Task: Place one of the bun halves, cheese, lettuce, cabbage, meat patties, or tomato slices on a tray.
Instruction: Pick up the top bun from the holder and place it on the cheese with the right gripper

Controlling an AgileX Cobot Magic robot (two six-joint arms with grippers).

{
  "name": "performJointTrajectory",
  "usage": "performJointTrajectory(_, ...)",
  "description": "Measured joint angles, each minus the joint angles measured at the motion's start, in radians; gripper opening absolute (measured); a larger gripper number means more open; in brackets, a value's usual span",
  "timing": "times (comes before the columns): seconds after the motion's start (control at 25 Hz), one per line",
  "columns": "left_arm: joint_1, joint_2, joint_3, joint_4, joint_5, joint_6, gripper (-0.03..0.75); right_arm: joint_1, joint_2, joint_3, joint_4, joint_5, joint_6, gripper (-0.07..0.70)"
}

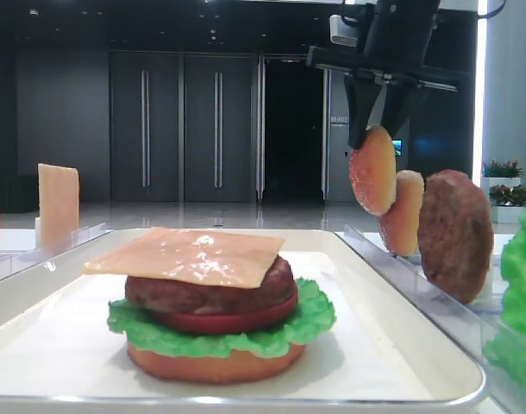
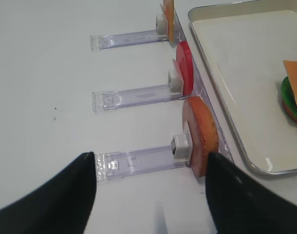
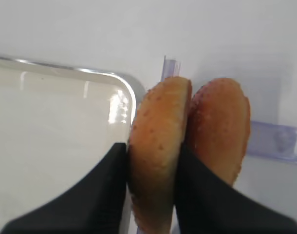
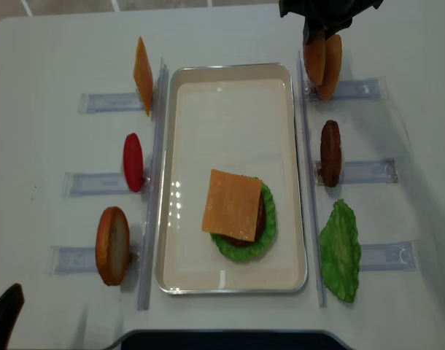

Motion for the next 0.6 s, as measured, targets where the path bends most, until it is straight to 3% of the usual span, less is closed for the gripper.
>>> performJointTrajectory(0.36, 0.0, 0.0, 0.0, 0.0, 0.0, 0.0, 0.535, 0.0, -0.037, 0.0, 0.059, 0.106, 0.001, 0.232)
performJointTrajectory(0.6, 0.0, 0.0, 0.0, 0.0, 0.0, 0.0, 0.535, 0.002, -0.056, 0.0, 0.181, 0.117, -0.012, 0.232)
